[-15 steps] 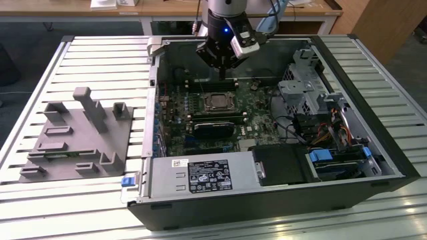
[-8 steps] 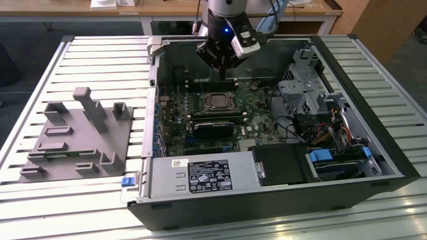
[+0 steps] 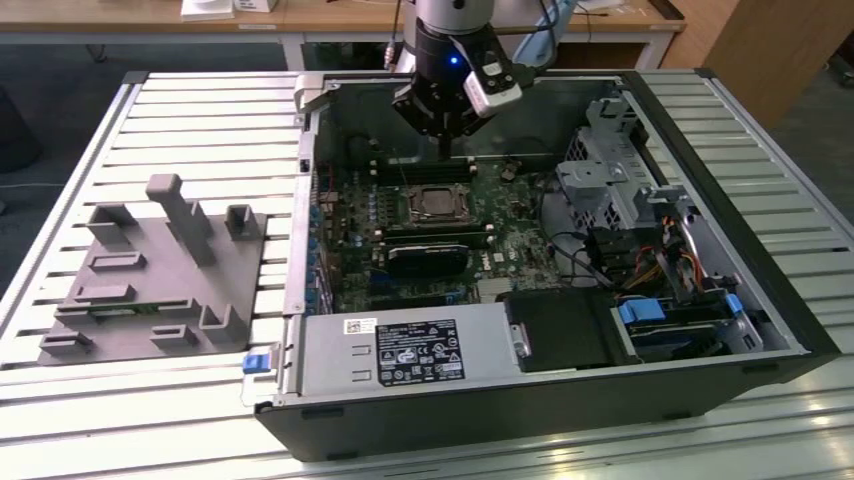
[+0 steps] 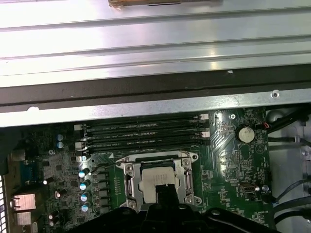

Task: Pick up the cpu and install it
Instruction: 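Install the first cpu locking lever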

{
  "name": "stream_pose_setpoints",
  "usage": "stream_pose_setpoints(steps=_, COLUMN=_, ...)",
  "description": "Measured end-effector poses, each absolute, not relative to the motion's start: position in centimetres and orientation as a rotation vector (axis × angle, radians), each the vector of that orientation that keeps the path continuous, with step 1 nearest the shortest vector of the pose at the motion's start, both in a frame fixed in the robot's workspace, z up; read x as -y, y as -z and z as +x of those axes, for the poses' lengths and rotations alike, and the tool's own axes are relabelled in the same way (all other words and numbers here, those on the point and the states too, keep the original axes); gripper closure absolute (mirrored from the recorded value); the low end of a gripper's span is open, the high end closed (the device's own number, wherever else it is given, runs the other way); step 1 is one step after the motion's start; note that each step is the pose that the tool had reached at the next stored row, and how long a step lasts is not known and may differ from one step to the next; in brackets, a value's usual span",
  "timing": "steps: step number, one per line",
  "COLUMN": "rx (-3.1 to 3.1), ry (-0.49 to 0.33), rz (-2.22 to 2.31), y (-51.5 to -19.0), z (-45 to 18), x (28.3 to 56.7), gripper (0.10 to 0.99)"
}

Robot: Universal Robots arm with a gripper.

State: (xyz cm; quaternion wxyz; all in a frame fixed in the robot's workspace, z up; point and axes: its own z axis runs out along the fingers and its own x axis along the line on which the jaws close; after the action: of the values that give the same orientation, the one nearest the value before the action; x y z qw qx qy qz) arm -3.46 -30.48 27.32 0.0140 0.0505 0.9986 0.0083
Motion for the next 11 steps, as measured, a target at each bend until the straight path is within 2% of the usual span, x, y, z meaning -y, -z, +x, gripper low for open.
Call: stream_pose_setpoints(steps=11, rx=-3.111, ry=-0.026, rz=0.123, y=-27.28, z=-3.65, x=30.48, gripper=0.98)
